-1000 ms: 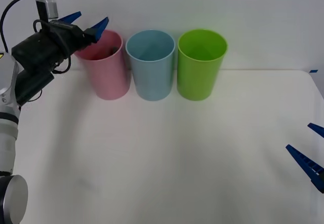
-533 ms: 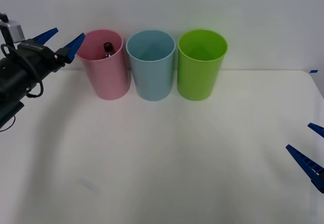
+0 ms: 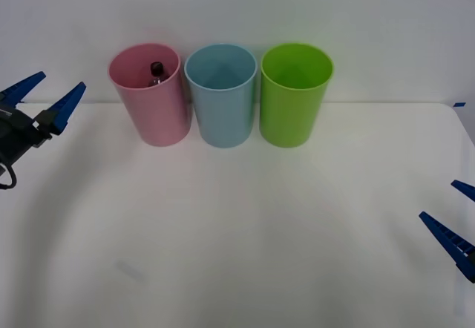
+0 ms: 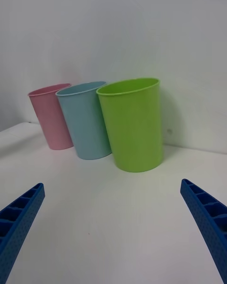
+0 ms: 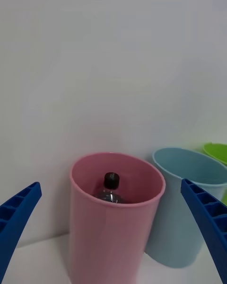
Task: Grasp the object on the table and drop it into the matching bin: aluminum can to the light blue bin, PET bottle to the pink bin.
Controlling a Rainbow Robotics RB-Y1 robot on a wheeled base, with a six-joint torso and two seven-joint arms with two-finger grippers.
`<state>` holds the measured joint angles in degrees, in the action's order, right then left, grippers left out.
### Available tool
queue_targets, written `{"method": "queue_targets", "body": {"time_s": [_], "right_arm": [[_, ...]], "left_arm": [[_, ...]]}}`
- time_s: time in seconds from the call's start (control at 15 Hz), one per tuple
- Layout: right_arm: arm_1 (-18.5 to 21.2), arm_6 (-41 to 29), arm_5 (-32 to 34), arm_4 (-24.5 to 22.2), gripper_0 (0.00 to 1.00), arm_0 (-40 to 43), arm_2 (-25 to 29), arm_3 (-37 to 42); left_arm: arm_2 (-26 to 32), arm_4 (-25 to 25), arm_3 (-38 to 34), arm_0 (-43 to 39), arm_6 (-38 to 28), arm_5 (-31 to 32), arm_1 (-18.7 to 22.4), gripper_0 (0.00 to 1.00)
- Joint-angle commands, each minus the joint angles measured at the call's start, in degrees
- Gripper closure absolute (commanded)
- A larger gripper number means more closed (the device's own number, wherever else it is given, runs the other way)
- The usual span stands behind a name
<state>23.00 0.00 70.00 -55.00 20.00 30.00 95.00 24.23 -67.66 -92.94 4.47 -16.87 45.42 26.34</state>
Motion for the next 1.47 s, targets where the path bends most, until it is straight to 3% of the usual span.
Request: {"method": "queue_targets", "body": {"time_s": [0.07, 0.33, 1.13, 1.47], "right_arm": [[0.00, 0.00, 0.00, 0.00, 0.00, 0.00, 0.00, 0.00], [0.00, 0.00, 0.00, 0.00, 0.00, 0.00, 0.00, 0.00], [0.00, 0.00, 0.00, 0.00, 0.00, 0.00, 0.00, 0.00], [0.00, 0.00, 0.00, 0.00, 0.00, 0.00, 0.00, 0.00]], "left_arm": [[2.93, 1.66, -1.02, -4.74, 1.13, 4.50, 0.90, 0.00], [3.90, 4.73, -1.02, -10.54, 5.44, 7.67, 3.01, 0.00], [12.69, 4.91, -0.93, -22.93, 8.69, 27.53, 3.45, 0.00], [13.48, 4.82, -0.93, -27.24, 10.63, 29.29, 4.51, 0.00]]}}
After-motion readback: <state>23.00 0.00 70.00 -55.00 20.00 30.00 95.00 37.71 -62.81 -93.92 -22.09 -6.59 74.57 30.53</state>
